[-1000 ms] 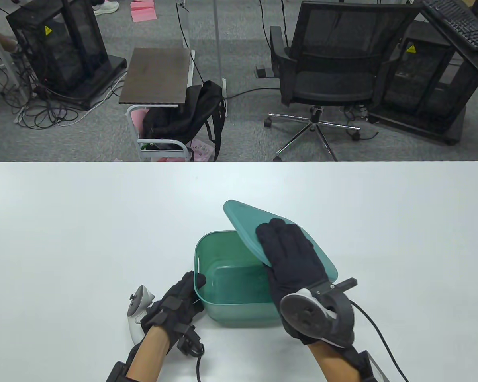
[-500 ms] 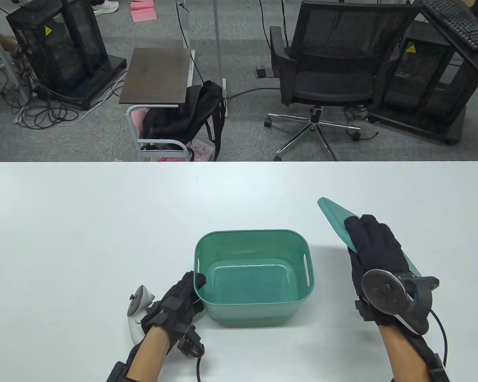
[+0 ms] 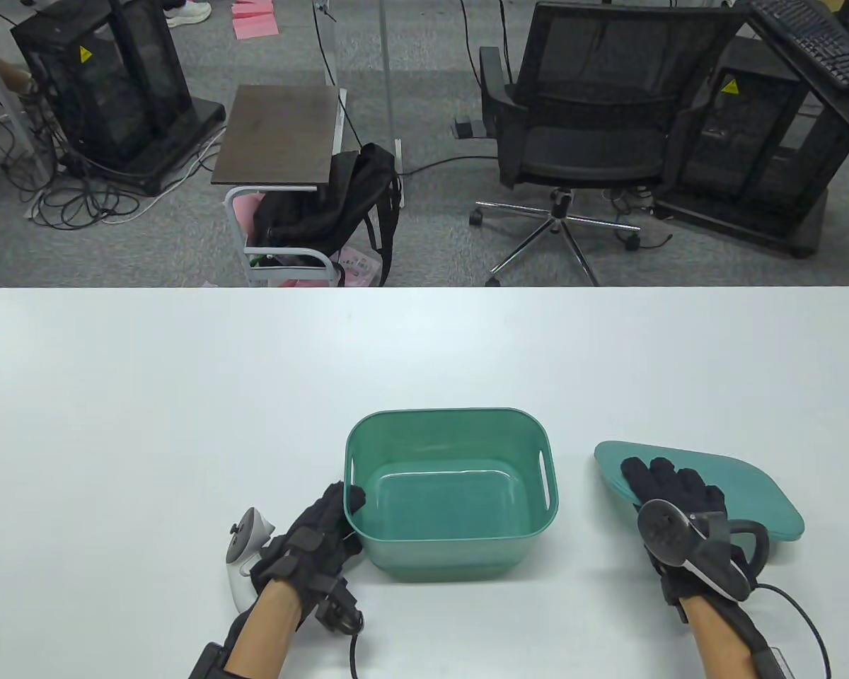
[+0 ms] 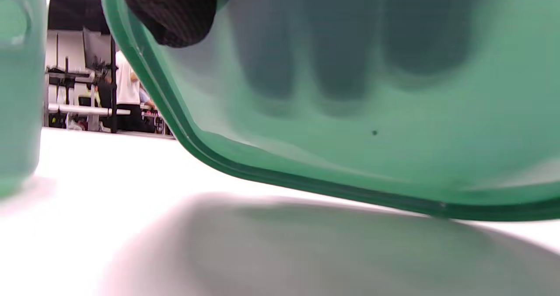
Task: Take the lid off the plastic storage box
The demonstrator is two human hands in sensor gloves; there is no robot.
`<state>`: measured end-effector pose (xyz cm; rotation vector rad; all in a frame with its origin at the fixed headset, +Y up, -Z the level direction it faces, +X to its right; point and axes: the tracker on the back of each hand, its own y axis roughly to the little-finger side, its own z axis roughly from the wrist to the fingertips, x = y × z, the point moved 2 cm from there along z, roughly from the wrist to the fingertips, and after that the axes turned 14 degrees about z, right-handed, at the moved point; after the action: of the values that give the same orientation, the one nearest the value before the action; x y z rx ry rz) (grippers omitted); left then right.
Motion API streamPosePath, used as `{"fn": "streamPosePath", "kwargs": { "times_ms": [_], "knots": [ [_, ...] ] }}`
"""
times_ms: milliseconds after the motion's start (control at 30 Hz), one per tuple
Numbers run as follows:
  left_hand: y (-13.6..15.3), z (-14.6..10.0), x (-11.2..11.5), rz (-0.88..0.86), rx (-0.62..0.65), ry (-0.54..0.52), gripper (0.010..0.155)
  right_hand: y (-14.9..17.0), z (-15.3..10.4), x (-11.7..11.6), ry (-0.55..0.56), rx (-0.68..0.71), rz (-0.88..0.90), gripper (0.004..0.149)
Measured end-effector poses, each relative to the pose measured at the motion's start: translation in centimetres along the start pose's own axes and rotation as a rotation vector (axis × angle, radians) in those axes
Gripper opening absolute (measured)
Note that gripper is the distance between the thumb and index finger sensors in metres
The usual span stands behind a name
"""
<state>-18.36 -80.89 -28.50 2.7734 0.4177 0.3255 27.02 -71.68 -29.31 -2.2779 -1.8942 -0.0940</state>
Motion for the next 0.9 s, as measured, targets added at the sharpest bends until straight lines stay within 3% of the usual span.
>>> {"fn": "streamPosePath", "kwargs": {
  "times_ms": [400, 633, 900],
  "knots": [
    [0.0, -0.1, 0.0, -0.005, -0.002, 0.002, 0.048, 0.6, -1.0, -3.5, -0.372, -0.015, 0.044, 0.067],
    [0.0, -0.1, 0.0, -0.010, -0.004, 0.002, 0.048, 1.1, -2.0, -5.4, -0.470, -0.018, 0.029, 0.078],
    [0.0, -0.2, 0.1, -0.010, -0.005, 0.004, 0.048, 1.5, -1.7, -5.5, -0.583, -0.051, 0.090, 0.080]
  ]
}}
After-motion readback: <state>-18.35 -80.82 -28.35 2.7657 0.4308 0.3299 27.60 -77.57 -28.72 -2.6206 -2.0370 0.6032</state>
